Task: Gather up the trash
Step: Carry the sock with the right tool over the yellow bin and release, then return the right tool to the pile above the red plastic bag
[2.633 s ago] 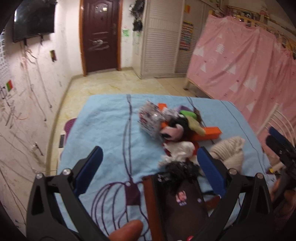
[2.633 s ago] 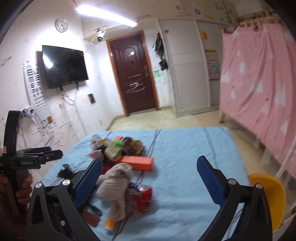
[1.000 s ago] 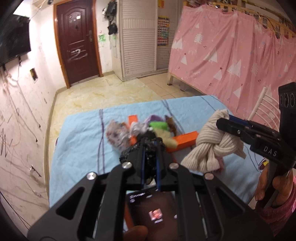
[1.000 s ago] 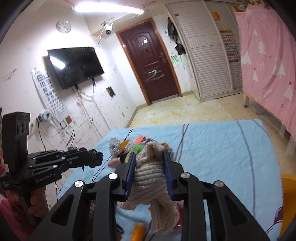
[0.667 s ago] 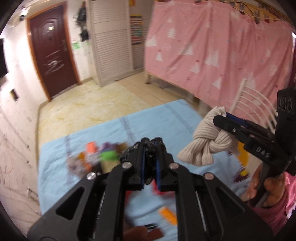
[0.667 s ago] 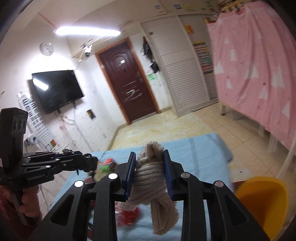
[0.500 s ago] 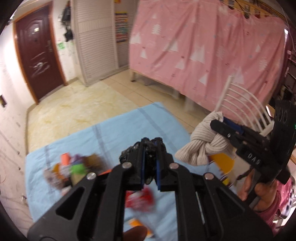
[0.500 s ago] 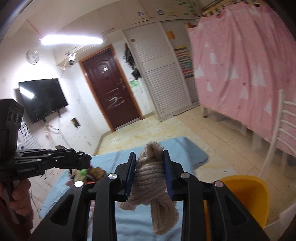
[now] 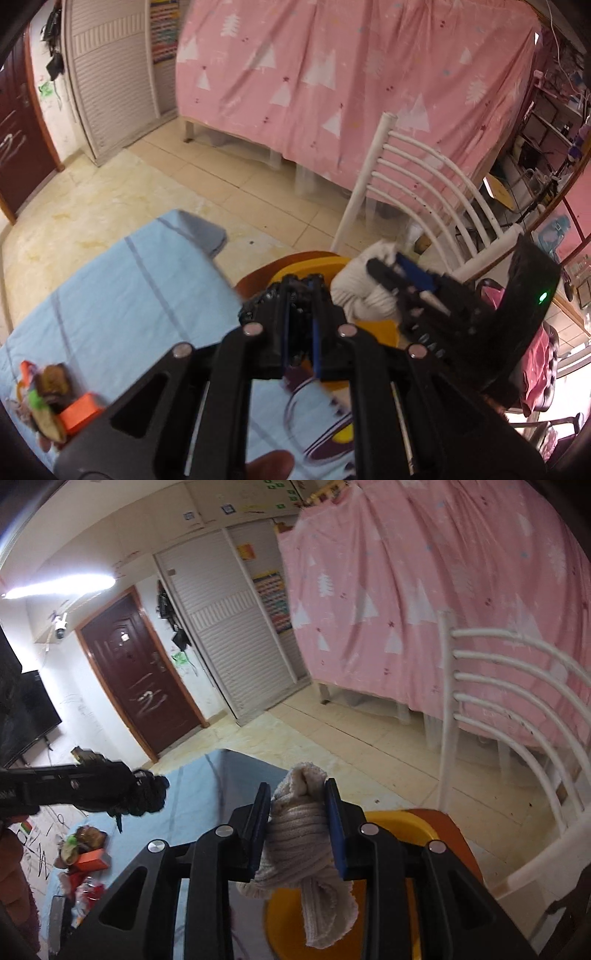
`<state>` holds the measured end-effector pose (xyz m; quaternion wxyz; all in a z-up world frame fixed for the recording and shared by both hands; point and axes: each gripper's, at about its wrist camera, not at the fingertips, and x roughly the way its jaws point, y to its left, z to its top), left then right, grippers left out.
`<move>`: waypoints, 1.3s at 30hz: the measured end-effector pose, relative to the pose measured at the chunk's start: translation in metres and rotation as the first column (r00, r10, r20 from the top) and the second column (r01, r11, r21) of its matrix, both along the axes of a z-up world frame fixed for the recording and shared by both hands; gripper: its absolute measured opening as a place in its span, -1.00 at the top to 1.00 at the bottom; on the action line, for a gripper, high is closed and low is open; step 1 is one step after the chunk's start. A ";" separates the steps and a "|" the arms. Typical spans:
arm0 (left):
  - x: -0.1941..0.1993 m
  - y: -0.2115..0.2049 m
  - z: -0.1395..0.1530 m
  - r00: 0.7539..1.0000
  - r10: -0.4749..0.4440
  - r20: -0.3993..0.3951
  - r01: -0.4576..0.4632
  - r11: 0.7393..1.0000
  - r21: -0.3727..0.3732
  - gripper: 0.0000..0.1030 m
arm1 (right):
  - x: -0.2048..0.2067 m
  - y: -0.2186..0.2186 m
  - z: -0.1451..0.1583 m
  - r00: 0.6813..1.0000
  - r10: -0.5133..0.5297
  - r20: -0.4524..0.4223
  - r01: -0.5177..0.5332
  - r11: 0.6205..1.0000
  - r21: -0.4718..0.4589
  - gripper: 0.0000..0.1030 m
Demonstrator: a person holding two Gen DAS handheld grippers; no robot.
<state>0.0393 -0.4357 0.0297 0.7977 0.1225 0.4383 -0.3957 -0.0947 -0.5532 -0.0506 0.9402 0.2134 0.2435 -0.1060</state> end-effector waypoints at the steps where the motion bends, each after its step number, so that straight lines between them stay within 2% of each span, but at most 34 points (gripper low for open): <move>1: 0.001 -0.008 -0.004 1.000 -0.012 -0.021 0.012 1.000 0.003 0.84 | -0.001 -0.007 -0.009 1.000 -0.001 -0.007 0.001 1.000 0.029 0.54; 3: 0.000 -0.022 -0.011 0.998 -0.033 -0.045 0.034 0.999 0.017 0.76 | -0.002 -0.016 -0.018 0.999 -0.019 -0.028 0.021 0.998 0.058 0.45; 4: -0.001 -0.027 -0.013 0.998 -0.041 -0.053 0.042 0.999 0.021 0.56 | -0.005 -0.021 -0.025 0.999 -0.034 -0.037 0.037 0.996 0.076 0.38; 6: -0.002 -0.035 -0.017 0.998 -0.044 -0.055 0.045 0.998 0.031 0.32 | -0.010 -0.026 -0.029 0.998 -0.054 -0.042 0.058 0.994 0.088 -0.02; 8: -0.001 -0.038 -0.020 0.996 -0.043 -0.073 0.045 0.999 0.029 0.16 | -0.015 -0.029 -0.030 0.996 -0.078 -0.044 0.082 0.993 0.090 -0.13; 11: -0.004 -0.035 -0.016 0.998 -0.034 -0.062 0.036 0.999 0.035 0.12 | -0.024 -0.035 -0.031 0.993 -0.107 -0.039 0.111 0.989 0.101 -0.14; 14: 0.000 -0.019 -0.005 0.999 -0.010 -0.045 0.011 0.999 0.031 0.12 | -0.024 -0.031 -0.024 0.995 -0.094 -0.029 0.096 0.990 0.104 -0.14; 20: 0.013 0.039 0.031 0.996 0.070 0.047 -0.070 0.998 -0.005 0.09 | 0.006 0.014 0.006 1.000 -0.001 -0.011 0.001 0.999 0.054 -0.14; 22: 0.021 0.061 0.039 0.992 0.107 0.065 -0.107 0.994 -0.011 0.07 | 0.019 0.033 0.016 0.999 0.041 -0.003 -0.041 0.998 0.039 -0.21; 24: 0.029 0.087 0.048 0.986 0.146 0.081 -0.144 0.989 -0.019 0.06 | 0.033 0.051 0.025 0.997 0.083 -0.003 -0.083 0.996 0.019 -0.36; 32: 0.060 0.187 0.058 0.945 0.304 0.124 -0.305 0.952 -0.005 -0.01 | 0.076 0.135 0.039 0.968 0.247 -0.040 -0.248 0.968 -0.031 -0.38; 33: 0.063 0.199 0.057 0.939 0.319 0.127 -0.322 0.947 -0.001 -0.05 | 0.081 0.147 0.039 0.962 0.269 -0.047 -0.271 0.962 -0.035 -0.39; 34: 0.065 0.211 0.056 0.934 0.331 0.136 -0.335 0.942 0.003 -0.19 | 0.084 0.155 0.040 0.957 0.285 -0.054 -0.287 0.957 -0.038 -0.39; 36: 0.068 0.232 0.055 0.921 0.356 0.160 -0.362 0.932 0.012 -0.35 | 0.091 0.173 0.039 0.945 0.321 -0.066 -0.324 0.945 -0.040 -0.40; 39: 0.074 0.263 0.051 0.911 0.380 0.159 -0.389 0.921 0.028 -0.37 | 0.099 0.202 0.038 0.919 0.385 -0.086 -0.389 0.921 -0.029 -0.41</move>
